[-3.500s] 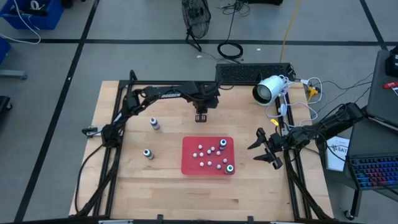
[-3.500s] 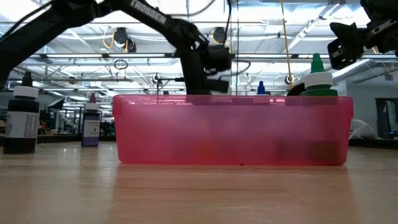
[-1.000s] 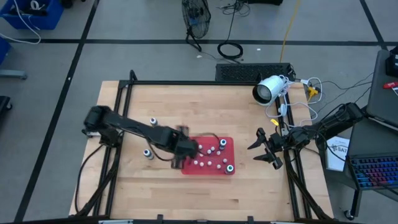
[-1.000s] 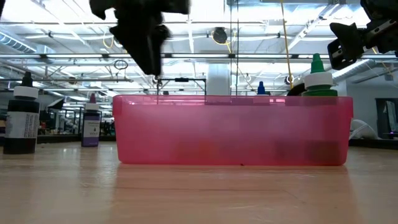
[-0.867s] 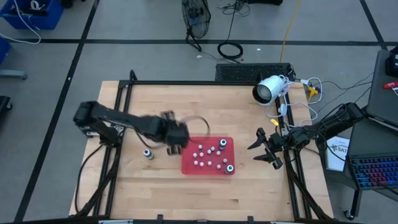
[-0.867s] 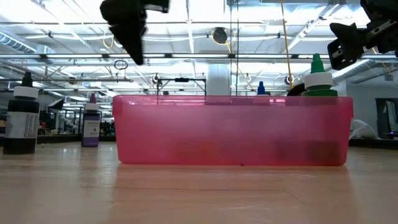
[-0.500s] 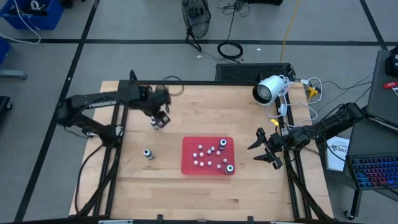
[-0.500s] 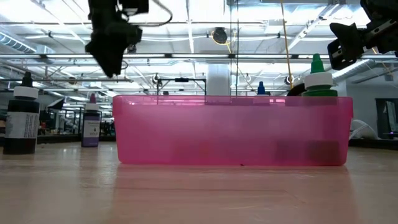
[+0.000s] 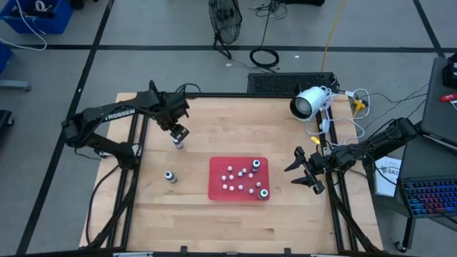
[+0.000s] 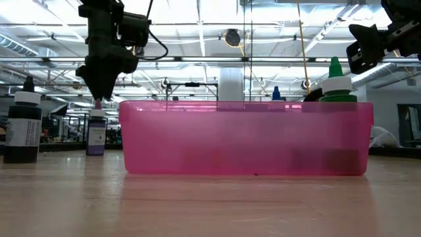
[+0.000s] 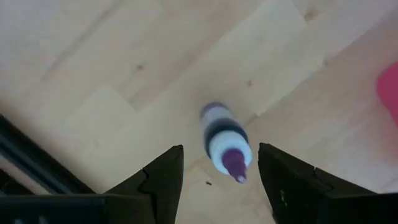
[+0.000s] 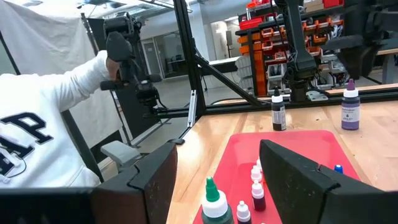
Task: Pick & Place food coloring
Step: Put the large violet food coloring bottle into the pink bin, then put the large black food coloring bottle into the pink bin
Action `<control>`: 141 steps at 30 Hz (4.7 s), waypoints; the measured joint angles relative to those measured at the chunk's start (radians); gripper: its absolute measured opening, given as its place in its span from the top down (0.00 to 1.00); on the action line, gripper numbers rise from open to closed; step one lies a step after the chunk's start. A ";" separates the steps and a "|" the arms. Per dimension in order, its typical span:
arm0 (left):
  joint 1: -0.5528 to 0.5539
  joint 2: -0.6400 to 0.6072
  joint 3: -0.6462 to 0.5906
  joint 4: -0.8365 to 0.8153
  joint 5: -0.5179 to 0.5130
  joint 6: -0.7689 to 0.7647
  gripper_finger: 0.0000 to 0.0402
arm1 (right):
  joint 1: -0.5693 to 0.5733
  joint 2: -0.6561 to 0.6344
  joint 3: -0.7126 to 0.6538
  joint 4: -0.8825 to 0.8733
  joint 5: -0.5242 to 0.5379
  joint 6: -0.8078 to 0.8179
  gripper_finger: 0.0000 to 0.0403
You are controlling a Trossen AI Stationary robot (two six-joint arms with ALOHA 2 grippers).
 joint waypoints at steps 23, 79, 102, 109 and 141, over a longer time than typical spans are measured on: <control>-0.106 0.000 -0.229 0.202 0.025 -0.035 0.48 | 0.000 0.000 0.000 0.000 0.000 0.000 0.46; -0.604 0.335 0.347 0.251 -0.075 0.072 0.65 | 0.000 0.000 0.000 0.000 0.000 0.000 0.46; -0.561 0.605 0.401 0.224 -0.076 0.171 0.65 | 0.000 0.000 0.000 0.000 0.000 0.000 0.46; -0.560 0.602 0.426 0.205 -0.077 0.161 0.40 | 0.000 0.000 0.000 0.000 0.000 0.000 0.46; -0.738 0.009 -0.045 -0.026 -0.031 -0.778 0.20 | 0.000 0.000 0.000 0.000 0.000 0.000 0.46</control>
